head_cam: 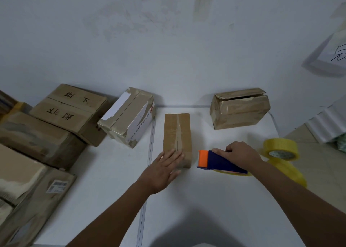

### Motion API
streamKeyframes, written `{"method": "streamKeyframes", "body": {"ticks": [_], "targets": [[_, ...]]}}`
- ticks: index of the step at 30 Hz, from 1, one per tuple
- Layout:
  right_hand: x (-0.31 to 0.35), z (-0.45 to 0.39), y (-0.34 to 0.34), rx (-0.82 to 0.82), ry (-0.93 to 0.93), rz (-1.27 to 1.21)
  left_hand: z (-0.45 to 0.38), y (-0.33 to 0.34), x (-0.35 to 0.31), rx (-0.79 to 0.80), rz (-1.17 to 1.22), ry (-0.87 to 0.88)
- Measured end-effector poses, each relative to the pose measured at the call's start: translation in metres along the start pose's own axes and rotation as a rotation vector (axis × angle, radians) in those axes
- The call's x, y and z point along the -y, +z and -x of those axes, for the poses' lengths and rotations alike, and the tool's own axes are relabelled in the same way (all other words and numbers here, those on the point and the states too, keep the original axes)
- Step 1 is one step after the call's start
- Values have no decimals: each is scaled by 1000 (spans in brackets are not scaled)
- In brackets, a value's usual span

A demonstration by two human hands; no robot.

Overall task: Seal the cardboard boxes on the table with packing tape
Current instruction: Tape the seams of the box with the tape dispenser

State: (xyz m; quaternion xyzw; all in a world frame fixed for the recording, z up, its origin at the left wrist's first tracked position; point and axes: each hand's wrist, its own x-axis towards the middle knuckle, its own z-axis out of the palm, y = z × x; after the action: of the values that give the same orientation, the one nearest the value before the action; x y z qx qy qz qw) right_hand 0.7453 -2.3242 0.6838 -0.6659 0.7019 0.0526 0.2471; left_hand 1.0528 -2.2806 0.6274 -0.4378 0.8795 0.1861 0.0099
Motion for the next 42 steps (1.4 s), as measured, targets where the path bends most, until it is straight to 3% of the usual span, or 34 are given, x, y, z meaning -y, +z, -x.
{"method": "streamKeyframes", "body": {"ticks": [5,10,14,18,28,34,42], "targets": [[3,4,9,0,-11,-36,7,-12,23,54,-59,53],[2,6,18,45,12,-94,-26,-35,20,-99,-71,147],[-3,9,18,49,24,-37,-76,-28,-5,-67,-37,58],[-6,11,16,29,20,-78,-81,-6,-1,-34,-160,-49],[-13,16,2,29,-7,-94,-78,3,14,-67,-264,4],[-43,30,2,25,82,-129,-79,0,12,-64,-255,-6],[-42,33,-3,239,57,-186,-79,0,12,-76,-257,9]]}}
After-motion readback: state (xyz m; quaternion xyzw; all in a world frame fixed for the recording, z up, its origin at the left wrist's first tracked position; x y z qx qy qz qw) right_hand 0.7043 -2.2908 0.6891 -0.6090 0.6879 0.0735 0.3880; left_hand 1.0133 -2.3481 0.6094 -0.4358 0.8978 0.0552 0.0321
